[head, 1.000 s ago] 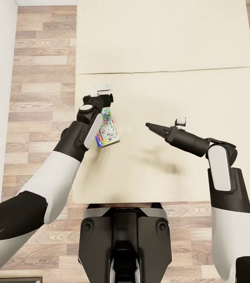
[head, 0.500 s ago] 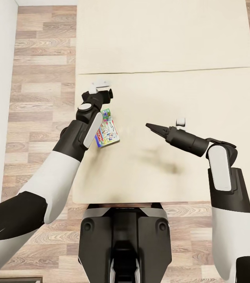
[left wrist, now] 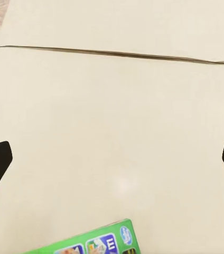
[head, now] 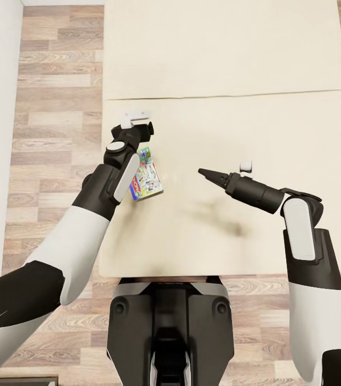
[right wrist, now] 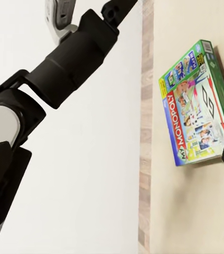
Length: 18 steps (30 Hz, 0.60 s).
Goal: Put all the toys in the child's room - the three board games (two on the bed and one on the table), the two jigsaw puzzles on the table, and the tennis ball on the table - inside the toy box on the table in the child's room.
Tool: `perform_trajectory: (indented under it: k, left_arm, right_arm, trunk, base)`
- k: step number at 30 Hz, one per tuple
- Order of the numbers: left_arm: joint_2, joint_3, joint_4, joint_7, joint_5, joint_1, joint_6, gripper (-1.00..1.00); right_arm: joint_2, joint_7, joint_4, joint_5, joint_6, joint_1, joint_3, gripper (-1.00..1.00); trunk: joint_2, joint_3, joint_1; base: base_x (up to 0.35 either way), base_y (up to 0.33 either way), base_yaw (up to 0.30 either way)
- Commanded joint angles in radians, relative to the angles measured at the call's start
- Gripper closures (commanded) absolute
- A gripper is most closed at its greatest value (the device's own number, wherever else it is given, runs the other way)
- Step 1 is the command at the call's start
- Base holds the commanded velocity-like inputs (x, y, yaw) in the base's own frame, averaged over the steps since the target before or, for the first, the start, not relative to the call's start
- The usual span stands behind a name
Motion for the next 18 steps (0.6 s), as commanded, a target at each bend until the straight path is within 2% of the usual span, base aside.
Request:
perform_trajectory:
  k: [1, 18]
  left_arm:
    - [0.0, -0.002, 0.001, 0.008, 0.009, -0.001, 0.003, -1.0]
    - [0.0, 0.0, 0.045, 0.008, 0.01, -0.002, -0.002, -1.0]
  right_arm:
    - [0.0, 0.008, 0.0, 0.007, 0.004, -0.001, -0.001, -1.0]
    - [0.0, 0.007, 0.01, 0.006, 0.004, -0.001, 0.0, -1.0]
  trunk:
    - [-0.002, -0.002, 0.001]
    - [-0.002, -0.03, 0.001]
  base:
    - [0.0, 0.0, 0.0]
    - [0.0, 0.0, 0.0]
